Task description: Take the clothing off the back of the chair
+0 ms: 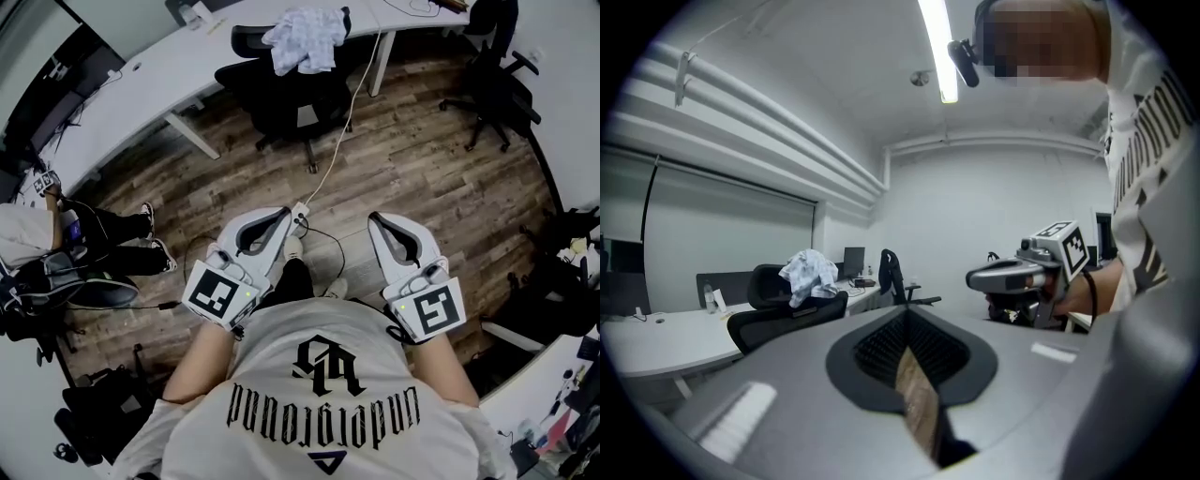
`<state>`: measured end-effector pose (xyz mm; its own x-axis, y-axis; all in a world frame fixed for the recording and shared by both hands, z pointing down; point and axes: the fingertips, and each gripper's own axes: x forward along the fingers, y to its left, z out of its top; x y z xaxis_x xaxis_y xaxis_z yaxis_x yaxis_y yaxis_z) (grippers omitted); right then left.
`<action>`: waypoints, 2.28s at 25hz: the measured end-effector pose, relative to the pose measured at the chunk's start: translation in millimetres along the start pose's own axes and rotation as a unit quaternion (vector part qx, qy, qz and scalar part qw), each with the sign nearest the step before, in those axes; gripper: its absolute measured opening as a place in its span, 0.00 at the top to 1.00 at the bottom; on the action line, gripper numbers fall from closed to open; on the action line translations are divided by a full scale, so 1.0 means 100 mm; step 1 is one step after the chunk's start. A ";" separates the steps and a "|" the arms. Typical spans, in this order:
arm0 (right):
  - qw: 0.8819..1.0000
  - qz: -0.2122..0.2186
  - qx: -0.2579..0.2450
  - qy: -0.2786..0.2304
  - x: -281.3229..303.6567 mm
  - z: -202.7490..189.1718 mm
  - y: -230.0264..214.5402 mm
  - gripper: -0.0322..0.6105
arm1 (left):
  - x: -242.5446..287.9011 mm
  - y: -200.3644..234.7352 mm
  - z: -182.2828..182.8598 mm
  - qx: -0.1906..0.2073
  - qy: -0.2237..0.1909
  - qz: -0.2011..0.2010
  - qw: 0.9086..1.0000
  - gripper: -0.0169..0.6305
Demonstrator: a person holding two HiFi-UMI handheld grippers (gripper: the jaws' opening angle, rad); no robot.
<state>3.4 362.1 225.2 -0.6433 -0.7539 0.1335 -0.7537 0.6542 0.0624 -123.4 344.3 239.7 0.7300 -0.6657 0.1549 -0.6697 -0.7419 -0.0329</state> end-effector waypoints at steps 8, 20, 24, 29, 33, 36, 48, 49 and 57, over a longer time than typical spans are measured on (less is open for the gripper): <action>1.000 -0.004 -0.003 0.015 0.48 0.03 -0.14 0.94 | 0.27 0.43 -0.04 -0.010 -0.001 -0.024 1.000 0.90; 0.999 -0.033 -0.031 0.002 1.65 0.42 -0.25 0.94 | 0.39 1.60 0.19 0.007 -0.027 -0.063 0.998 0.90; 0.998 -0.044 -0.035 0.002 1.90 0.47 -0.17 0.94 | 0.39 1.88 0.21 0.027 -0.041 -0.076 0.996 0.90; 0.998 -0.051 -0.033 0.014 2.06 0.42 -0.11 0.94 | 0.43 1.98 0.16 0.000 -0.021 -0.094 0.995 0.90; 0.998 -0.062 -0.022 0.014 2.23 0.43 -0.38 0.94 | 0.66 2.18 0.20 0.001 -0.019 -0.099 0.995 0.90; 0.998 -0.062 -0.025 0.010 2.32 0.44 -0.54 0.94 | 0.76 2.27 0.24 0.006 -0.025 -0.096 0.995 0.90; 0.999 -0.026 -0.014 0.029 2.67 0.40 -1.20 0.85 | 1.34 2.57 0.28 -0.002 -0.009 -0.085 0.996 0.89; 0.999 -0.020 -0.014 0.030 2.71 0.39 -1.28 0.84 | 1.42 2.57 0.29 -0.002 -0.009 -0.085 0.996 0.88; 0.998 0.034 0.019 0.044 3.10 0.31 -1.91 0.53 | 1.99 2.69 0.19 -0.016 0.024 -0.078 0.997 0.54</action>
<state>-56.2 1.2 224.5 -0.6798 -0.6988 0.2224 -0.7146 0.6994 0.0130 -156.3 10.8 243.0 0.8186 -0.5372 0.2033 -0.5533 -0.8326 0.0277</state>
